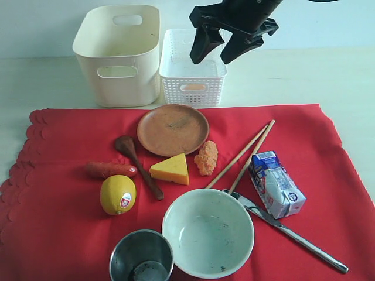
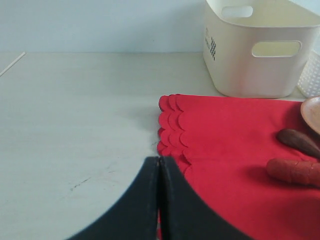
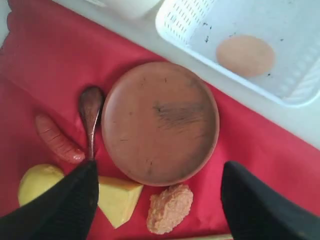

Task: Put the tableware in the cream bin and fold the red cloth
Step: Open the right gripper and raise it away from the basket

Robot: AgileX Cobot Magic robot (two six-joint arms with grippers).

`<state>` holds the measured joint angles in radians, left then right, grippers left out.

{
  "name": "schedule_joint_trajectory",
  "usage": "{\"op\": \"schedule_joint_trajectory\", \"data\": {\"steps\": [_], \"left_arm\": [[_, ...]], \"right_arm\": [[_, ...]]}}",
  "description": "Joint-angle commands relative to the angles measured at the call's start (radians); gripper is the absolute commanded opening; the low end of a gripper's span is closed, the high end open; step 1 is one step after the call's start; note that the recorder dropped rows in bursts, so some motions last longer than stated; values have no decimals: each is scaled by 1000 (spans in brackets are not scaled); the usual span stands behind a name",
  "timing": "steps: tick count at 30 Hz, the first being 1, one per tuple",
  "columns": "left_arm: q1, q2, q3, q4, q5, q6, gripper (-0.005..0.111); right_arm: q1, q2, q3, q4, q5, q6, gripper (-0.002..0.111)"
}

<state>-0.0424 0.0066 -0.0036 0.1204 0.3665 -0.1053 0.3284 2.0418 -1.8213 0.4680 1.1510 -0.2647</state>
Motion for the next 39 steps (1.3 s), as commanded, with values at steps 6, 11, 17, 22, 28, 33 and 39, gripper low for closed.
{"op": "schedule_joint_trajectory", "data": {"steps": [6, 11, 17, 22, 28, 33, 39], "left_arm": [[3, -7, 4, 0, -7, -3, 0], [3, -7, 4, 0, -7, -3, 0], [3, -7, 4, 0, -7, -3, 0], [3, -7, 4, 0, -7, -3, 0], [3, -7, 4, 0, -7, -3, 0], [3, -7, 4, 0, -7, -3, 0], [3, -7, 4, 0, -7, -3, 0]], "right_arm": [[-2, -133, 158, -5, -68, 1, 66], [-2, -209, 259, -5, -115, -5, 66], [-2, -310, 391, -3, -154, -26, 65], [-2, -397, 512, 2, -190, -50, 65], [-2, -481, 653, 2, -228, -74, 65], [-2, -501, 743, 2, -280, -81, 65], [-2, -501, 794, 4, -317, -98, 65]]}}
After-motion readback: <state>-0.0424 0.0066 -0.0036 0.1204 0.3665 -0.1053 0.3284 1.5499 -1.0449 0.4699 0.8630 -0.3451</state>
